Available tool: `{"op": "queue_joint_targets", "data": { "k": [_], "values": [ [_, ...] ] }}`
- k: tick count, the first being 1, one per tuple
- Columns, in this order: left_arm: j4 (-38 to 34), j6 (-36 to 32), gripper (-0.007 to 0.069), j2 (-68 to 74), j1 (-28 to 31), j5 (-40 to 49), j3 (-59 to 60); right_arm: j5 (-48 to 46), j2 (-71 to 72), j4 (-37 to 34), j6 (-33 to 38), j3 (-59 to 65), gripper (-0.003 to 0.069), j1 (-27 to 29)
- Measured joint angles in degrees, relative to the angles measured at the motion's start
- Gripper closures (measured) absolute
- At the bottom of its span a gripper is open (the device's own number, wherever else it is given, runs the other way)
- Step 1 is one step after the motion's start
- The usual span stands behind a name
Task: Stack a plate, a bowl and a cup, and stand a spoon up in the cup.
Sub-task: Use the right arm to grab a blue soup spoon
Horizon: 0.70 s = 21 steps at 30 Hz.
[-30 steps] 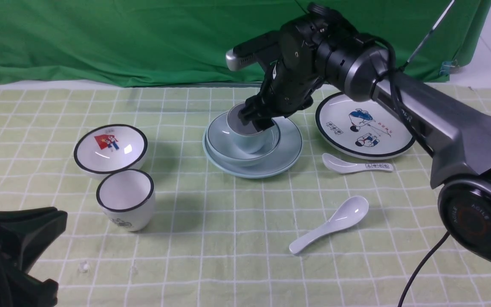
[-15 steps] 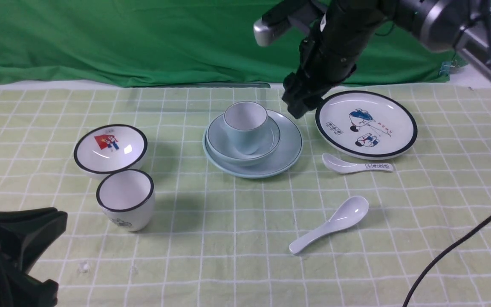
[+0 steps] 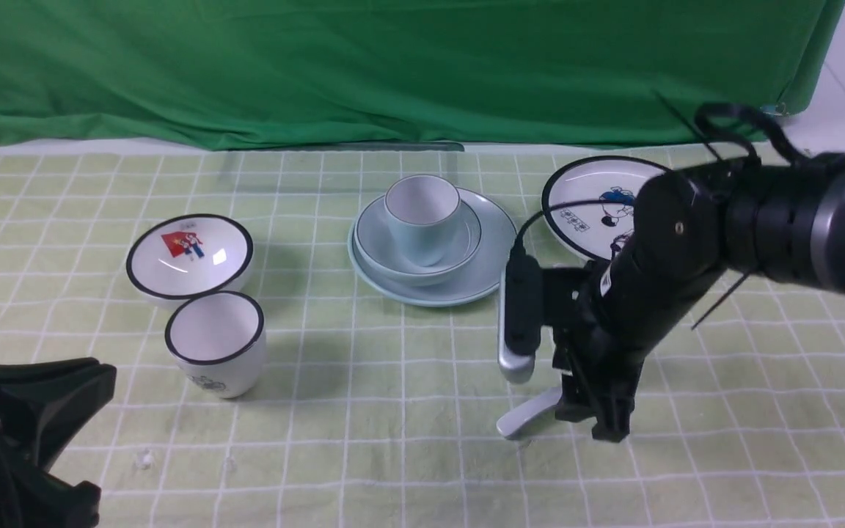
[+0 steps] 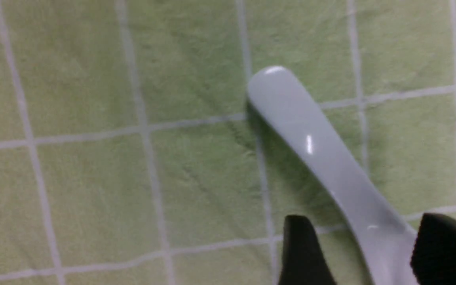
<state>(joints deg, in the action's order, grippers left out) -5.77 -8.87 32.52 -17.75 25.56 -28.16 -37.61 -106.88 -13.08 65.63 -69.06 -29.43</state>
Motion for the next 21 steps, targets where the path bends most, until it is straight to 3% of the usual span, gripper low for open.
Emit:
{"op": "queue_joint_targets", "data": {
  "k": [5,13,18,21],
  "values": [
    [0.0,0.0,0.0631,0.0,0.0,0.0,0.0,3.9,-0.9,0.0,1.2,1.4,0.0347,-0.6],
    [-0.1,0.0,0.0631,0.0,0.0,0.0,0.0,8.3,-2.4,0.0,0.3,1.5,0.038,-0.7],
    [-0.1,0.0,0.0631,0.0,0.0,0.0,0.0,9.5,-3.0,-0.5,0.1,0.4,0.0566,-0.7],
    [-0.1,0.0,0.0631,0.0,0.0,0.0,0.0,8.5,-2.9,-3.4,-0.1,-1.4,0.0571,-1.1]
  ]
}}
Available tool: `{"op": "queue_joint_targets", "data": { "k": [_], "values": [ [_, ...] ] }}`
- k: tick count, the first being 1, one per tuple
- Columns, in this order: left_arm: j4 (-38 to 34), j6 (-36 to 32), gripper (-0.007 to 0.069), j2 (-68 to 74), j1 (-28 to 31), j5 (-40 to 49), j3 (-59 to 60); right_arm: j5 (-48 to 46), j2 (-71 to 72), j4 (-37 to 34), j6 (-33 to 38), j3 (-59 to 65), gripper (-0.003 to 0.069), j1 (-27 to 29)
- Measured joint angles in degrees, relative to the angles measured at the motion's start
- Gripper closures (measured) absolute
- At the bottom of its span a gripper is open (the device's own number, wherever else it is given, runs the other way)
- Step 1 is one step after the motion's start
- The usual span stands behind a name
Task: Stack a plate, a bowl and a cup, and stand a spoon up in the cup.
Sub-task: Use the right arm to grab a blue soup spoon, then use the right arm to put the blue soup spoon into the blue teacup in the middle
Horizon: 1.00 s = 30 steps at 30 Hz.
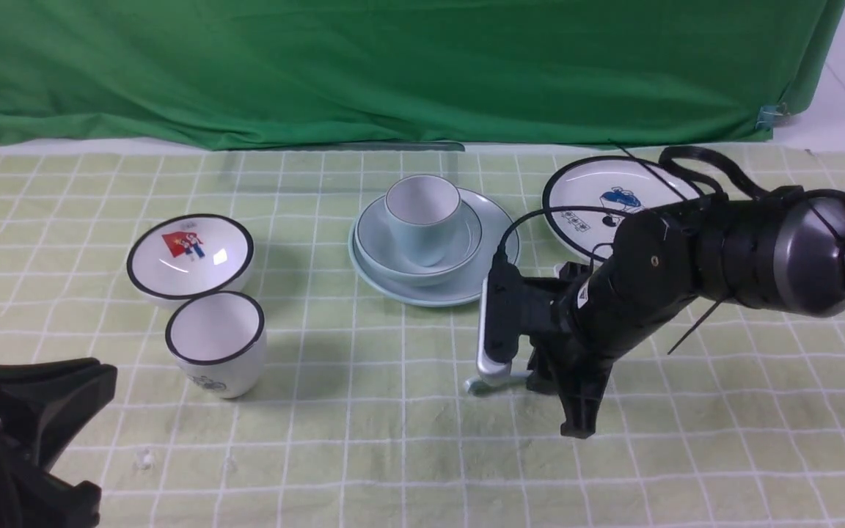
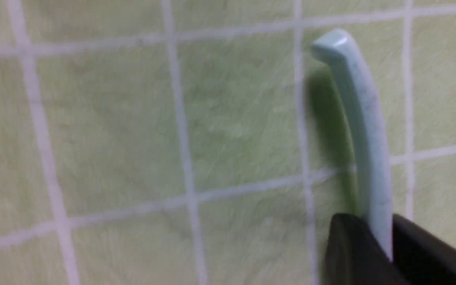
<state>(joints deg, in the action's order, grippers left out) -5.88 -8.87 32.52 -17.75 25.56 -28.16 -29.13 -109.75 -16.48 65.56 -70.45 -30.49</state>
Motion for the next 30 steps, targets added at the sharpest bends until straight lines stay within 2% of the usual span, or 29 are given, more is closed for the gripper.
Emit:
{"op": "queue_joint_targets", "data": {
  "k": [2,3,6,9,10,11,13,19,27,30],
  "values": [
    [0.0,0.0,0.0631,0.0,0.0,-0.1,0.0,0.0,0.8,-5.3,-0.2,-1.8,0.0571,-0.6],
    [0.0,0.0,0.0631,0.0,0.0,-0.1,0.0,0.1,0.8,-5.3,-0.2,-2.0,0.0571,-0.6],
    [0.0,0.0,0.0631,0.0,0.0,-1.2,0.0,5.7,2.7,-23.2,1.5,-5.8,0.0571,-1.3],
    [0.0,0.0,0.0631,0.0,0.0,-1.9,0.0,13.3,2.6,-43.5,8.3,-9.2,0.0571,-1.4],
    [0.0,0.0,0.0631,0.0,0.0,-2.0,0.0,13.8,2.6,-43.5,8.9,-9.2,0.0571,-1.4],
    [-0.1,0.0,0.0631,0.0,0.0,-2.1,0.0,16.6,1.7,-53.5,13.2,-11.5,0.0571,-1.4],
    [-0.1,0.0,0.0631,0.0,0.0,-2.1,0.0,17.4,-0.8,-61.9,16.7,-15.5,0.0571,-1.4],
    [-0.6,0.0,0.0631,0.0,0.0,-2.1,0.0,19.1,-8.2,-66.2,19.8,-24.2,0.0571,-1.4],
    [-0.6,0.0,0.0631,0.0,0.0,-1.9,0.0,24.9,-12.0,-66.8,18.1,-24.9,0.0569,-1.4],
    [-0.6,0.0,0.0631,0.0,0.0,-1.9,0.0,25.0,-12.5,-66.9,18.1,-25.0,0.0539,-1.4]
  ]
}}
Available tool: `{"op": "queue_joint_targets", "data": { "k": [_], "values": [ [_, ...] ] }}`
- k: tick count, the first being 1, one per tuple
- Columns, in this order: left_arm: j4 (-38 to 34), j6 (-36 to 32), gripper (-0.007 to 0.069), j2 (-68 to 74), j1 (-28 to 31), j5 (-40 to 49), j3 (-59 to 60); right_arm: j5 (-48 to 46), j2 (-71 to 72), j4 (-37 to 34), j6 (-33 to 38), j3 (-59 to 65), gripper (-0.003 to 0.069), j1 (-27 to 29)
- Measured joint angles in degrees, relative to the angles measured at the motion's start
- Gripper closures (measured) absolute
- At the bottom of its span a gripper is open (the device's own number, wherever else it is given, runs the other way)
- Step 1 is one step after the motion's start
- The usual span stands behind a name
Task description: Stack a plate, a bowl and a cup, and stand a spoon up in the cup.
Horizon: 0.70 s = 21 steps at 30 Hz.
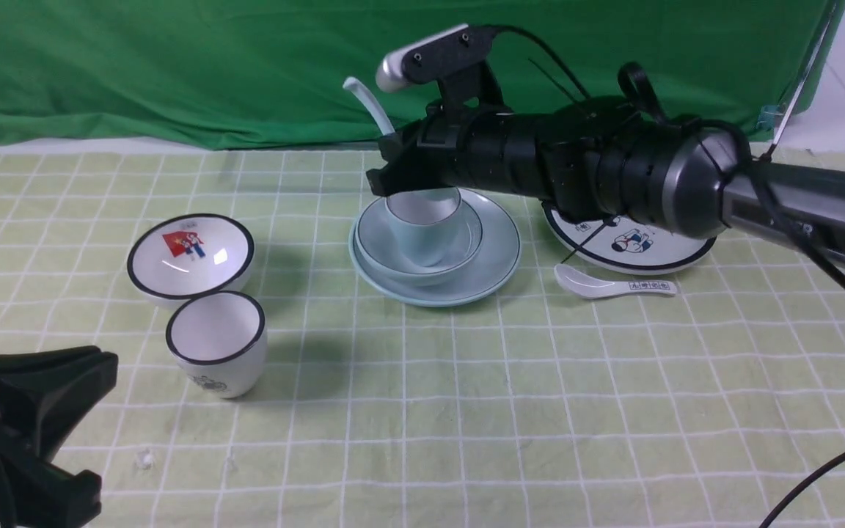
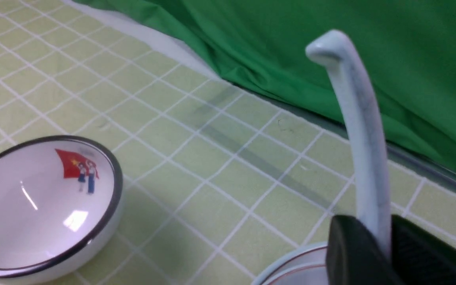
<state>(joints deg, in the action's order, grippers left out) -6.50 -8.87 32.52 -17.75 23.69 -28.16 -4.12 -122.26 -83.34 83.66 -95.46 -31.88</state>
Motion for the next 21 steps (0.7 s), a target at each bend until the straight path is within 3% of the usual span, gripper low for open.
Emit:
{"op": "queue_joint_targets", "data": {
  "k": [6,12,13,16,17,18,21],
  "values": [
    [-0.1,0.0,0.0631,0.0,0.0,0.0,0.0,0.0,-0.1,0.7,0.0,0.0,0.0422,0.0],
    [1.2,0.0,0.0631,0.0,0.0,-0.1,0.0,-2.9,6.1,12.9,-7.0,0.8,0.0475,0.1],
    [1.7,0.0,0.0631,0.0,0.0,-0.1,0.0,-5.4,10.7,23.3,-14.1,1.6,0.0496,0.1],
    [2.1,0.0,0.0631,0.0,0.0,-0.1,0.0,-12.3,19.0,45.2,-33.8,2.0,0.0508,0.1],
    [2.1,0.0,0.0631,0.0,0.0,-0.1,0.0,-13.0,19.6,46.9,-33.8,2.0,0.0508,0.1],
    [2.1,0.0,0.0631,0.0,0.0,-0.1,0.0,-17.9,23.8,58.6,-43.8,2.0,0.0509,0.1],
    [2.2,0.0,0.0631,0.0,0.0,-0.2,0.0,-31.9,32.2,82.9,-61.3,2.0,0.0537,0.0]
  ]
}}
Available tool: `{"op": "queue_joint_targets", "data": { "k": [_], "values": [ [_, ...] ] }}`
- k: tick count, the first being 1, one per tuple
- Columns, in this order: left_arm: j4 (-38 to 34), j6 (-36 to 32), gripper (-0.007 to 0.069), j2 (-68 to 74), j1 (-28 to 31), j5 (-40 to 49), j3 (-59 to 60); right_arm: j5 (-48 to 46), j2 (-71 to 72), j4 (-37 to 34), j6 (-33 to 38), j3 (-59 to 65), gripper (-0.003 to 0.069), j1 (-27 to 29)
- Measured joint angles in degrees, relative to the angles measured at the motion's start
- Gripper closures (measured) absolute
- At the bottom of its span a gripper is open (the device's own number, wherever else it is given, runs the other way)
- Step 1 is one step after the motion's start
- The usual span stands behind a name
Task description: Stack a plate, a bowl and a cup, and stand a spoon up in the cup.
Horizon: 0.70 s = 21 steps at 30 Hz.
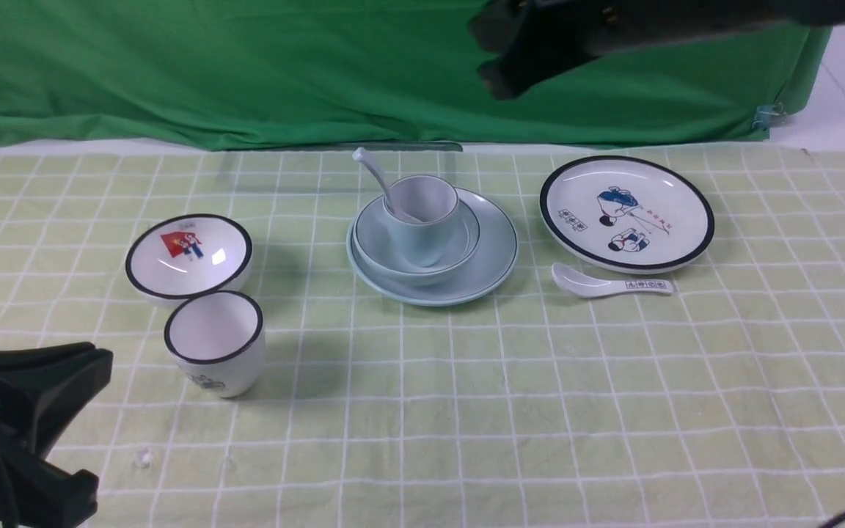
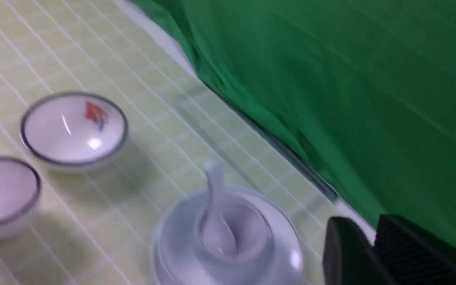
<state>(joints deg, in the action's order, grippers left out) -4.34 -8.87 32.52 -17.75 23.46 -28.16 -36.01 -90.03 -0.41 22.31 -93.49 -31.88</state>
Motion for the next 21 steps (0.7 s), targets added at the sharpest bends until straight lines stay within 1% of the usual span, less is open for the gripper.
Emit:
{"op": "queue_joint_targets", "data": {
  "k": [1,3,4,5,6,9,11,12,13,15,17,18,19,20,21],
  "values": [
    [0.0,0.0,0.0631,0.0,0.0,0.0,0.0,-3.6,1.7,3.5,-1.8,0.0,0.0561,0.0],
    [0.0,0.0,0.0631,0.0,0.0,0.0,0.0,-11.4,5.9,12.5,-6.7,0.6,0.0624,0.0],
    [0.0,0.0,0.0631,0.0,0.0,0.0,0.0,-12.0,6.8,13.8,-7.5,0.9,0.0627,0.1],
    [-0.2,0.0,0.0631,0.0,0.0,0.0,0.0,-15.3,9.7,16.7,-9.3,2.2,0.0643,0.1],
    [-0.6,0.0,0.0631,0.0,0.0,-0.1,0.0,-16.6,13.0,18.4,-10.9,4.2,0.0645,0.1],
    [-0.8,0.0,0.0631,0.0,0.0,-0.1,0.0,-15.6,22.5,19.1,-14.0,12.1,0.0646,0.1],
    [-0.9,0.0,0.0631,0.0,0.0,-0.1,0.0,-11.3,29.0,17.8,-15.2,19.1,0.0646,0.1],
    [-0.9,0.0,0.0631,0.0,0.0,-0.2,0.0,-6.7,33.8,15.7,-15.3,24.5,0.0646,0.1],
    [-0.9,0.0,0.0631,0.0,0.0,-0.2,0.0,-6.7,33.8,15.3,-15.4,25.5,0.0646,0.1],
    [-1.0,0.0,0.0631,0.0,0.0,-0.2,0.0,6.2,44.3,8.6,-15.3,37.8,0.0646,0.1],
    [-1.0,0.0,0.0631,0.0,0.0,-0.2,0.0,18.5,51.3,4.9,-14.8,47.7,0.0646,0.1],
    [-1.1,0.0,0.0631,0.0,0.0,-0.2,0.0,25.6,55.7,3.8,-13.6,54.1,0.0646,0.1],
    [-1.1,0.0,0.0631,0.0,0.0,-0.2,0.0,26.8,56.4,3.7,-13.6,55.2,0.0646,0.1],
    [-1.1,0.0,0.0631,0.0,0.0,-0.2,0.0,34.9,61.4,3.1,-11.4,63.2,0.0646,0.1],
    [-1.1,0.0,0.0631,0.0,0.0,-0.2,0.0,39.3,64.5,2.8,-9.9,68.8,0.0646,0.1]
  ]
}}
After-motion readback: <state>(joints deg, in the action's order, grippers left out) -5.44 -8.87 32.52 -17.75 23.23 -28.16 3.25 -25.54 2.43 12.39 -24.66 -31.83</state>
